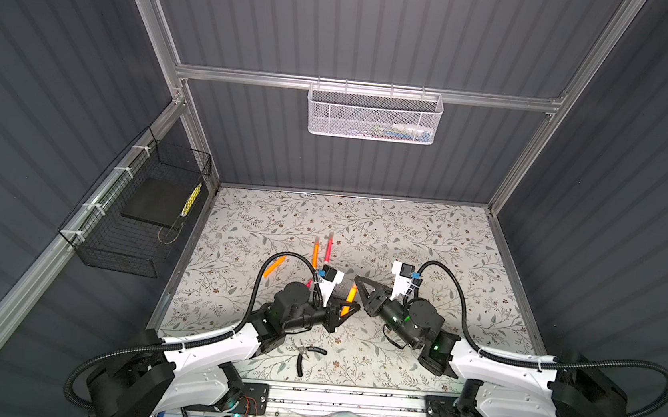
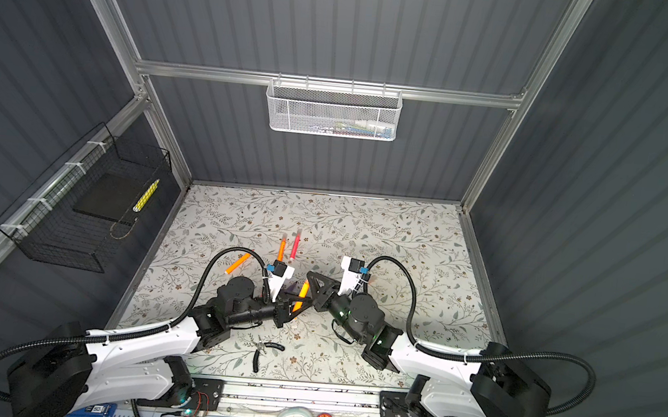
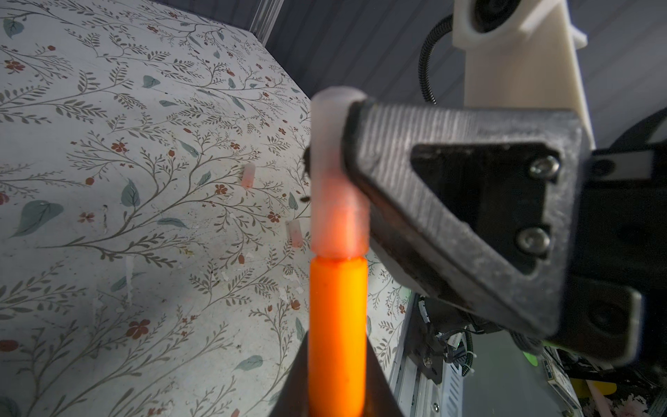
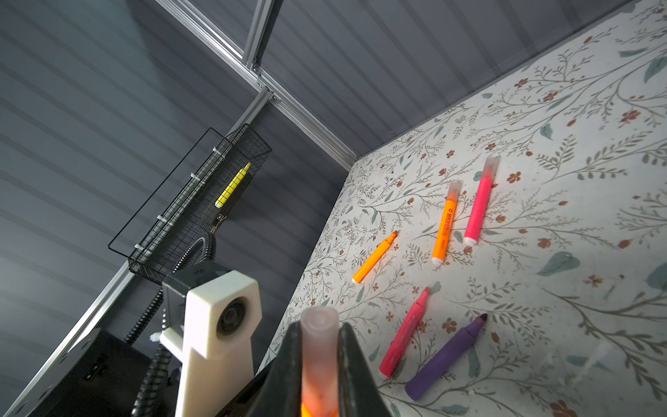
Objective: Insert the pens into the pen caps
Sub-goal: 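Lower the pink cap onto the orange marker tip with the right gripper, then press the pink cap down onto the orange marker with the right gripper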
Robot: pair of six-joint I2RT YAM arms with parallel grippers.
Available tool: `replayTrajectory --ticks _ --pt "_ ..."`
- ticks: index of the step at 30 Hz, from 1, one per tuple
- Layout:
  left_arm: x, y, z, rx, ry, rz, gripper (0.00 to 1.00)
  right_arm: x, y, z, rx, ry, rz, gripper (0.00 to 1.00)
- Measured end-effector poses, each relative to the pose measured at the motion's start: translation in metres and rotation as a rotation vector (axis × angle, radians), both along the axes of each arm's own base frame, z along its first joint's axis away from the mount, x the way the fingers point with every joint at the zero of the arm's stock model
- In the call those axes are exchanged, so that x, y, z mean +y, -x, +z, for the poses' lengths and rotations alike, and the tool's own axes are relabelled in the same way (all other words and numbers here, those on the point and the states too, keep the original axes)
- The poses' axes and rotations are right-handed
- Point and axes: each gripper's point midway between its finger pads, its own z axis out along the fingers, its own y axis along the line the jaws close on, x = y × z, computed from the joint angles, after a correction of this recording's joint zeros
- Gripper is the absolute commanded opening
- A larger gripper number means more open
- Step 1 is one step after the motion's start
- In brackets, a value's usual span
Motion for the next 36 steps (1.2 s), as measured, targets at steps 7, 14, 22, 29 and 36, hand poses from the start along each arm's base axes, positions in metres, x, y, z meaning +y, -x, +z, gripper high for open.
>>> replayTrajectory --ticks 7,14,22,29,36 --pt "0.0 0.0 0.003 -0.011 0.008 -0.001 0.0 0.001 0.0 0.003 -0.024 0.005 0.005 0.24" --pt "0.003 -0.008 0.025 -0.083 0.064 0.033 0.0 0.001 0.021 -0.003 -0.027 0.048 0.071 0.41" --pt "0.002 -0.008 0.03 -0.149 0.057 0.032 0.0 -0.025 0.029 0.028 -0.107 0.03 0.033 0.56" --pt "-0.007 0.003 0.024 -0.231 0.005 0.005 0.0 -0.04 0.017 0.046 -0.135 0.052 -0.028 0.6" --pt "-0.014 0.008 0.009 -0.243 -0.045 -0.026 0.0 -0.023 0.002 0.047 -0.106 0.098 -0.02 0.54"
